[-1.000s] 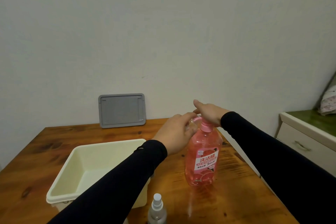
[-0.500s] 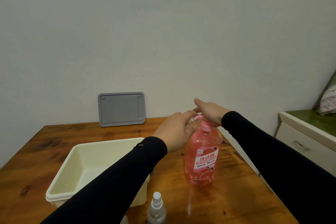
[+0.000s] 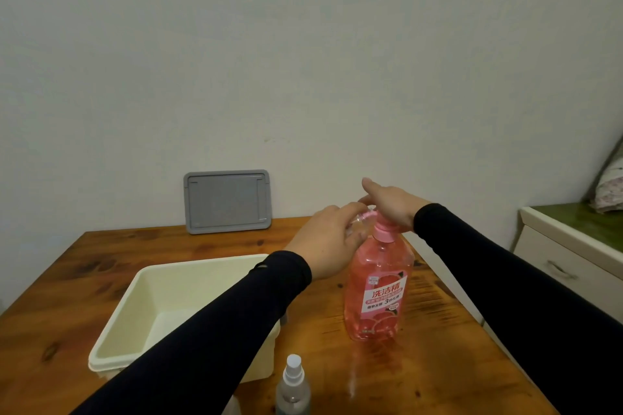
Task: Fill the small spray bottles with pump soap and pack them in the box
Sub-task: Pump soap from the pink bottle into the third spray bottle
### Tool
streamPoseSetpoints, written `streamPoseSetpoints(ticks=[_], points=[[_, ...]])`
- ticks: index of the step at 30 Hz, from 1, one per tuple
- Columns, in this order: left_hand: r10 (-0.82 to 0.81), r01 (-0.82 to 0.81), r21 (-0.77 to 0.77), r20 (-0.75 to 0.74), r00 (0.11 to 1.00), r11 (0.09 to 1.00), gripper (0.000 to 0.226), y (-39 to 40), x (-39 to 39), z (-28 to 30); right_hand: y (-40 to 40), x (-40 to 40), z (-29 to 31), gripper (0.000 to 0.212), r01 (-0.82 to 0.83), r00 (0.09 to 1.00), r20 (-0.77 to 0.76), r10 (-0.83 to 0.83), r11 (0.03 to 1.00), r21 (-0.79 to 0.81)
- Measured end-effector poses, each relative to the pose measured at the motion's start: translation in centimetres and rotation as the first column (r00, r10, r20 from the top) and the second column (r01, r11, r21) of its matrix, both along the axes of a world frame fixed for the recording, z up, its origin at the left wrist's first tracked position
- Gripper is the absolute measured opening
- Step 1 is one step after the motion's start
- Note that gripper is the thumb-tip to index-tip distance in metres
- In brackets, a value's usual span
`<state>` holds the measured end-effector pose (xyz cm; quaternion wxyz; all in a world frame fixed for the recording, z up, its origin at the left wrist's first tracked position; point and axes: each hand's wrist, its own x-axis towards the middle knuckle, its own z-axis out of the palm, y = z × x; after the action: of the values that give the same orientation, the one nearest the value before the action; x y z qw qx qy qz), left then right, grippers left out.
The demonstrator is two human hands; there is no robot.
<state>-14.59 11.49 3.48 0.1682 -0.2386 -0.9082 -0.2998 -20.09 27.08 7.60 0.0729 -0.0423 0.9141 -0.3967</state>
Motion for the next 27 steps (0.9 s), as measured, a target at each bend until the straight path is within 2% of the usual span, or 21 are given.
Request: streamPoseSetpoints(ticks=[4, 11, 20, 27], points=[[0.0, 0.001, -0.018, 0.012, 1.0, 1.0, 0.045, 0.0, 0.1, -0.3, 0.0, 0.1, -0.6, 0.066, 0.006, 1.0, 0.024, -0.006, 1.0, 0.001], [-0.001, 0.001, 0.015, 0.0, 1.0, 1.0, 0.043, 0.1, -0.1, 1.4, 0.0, 0.3, 2.0, 0.067, 0.007, 1.0, 0.003, -0.007, 0.999, -0.032], [-0.006, 0.006, -0.017, 0.009, 1.0, 1.0, 0.046, 0.0, 0.2, -0.1, -0.2, 0.2, -0.5, 0.065, 0.021, 1.0, 0.009, -0.021, 1.0, -0.013], [0.001, -0.001, 0.01, 0.0, 1.0, 1.0, 0.043, 0.0, 0.0, 1.5, -0.1, 0.3, 2.1, 0.067, 0.01, 0.999, 0.042, -0.01, 1.0, -0.013]])
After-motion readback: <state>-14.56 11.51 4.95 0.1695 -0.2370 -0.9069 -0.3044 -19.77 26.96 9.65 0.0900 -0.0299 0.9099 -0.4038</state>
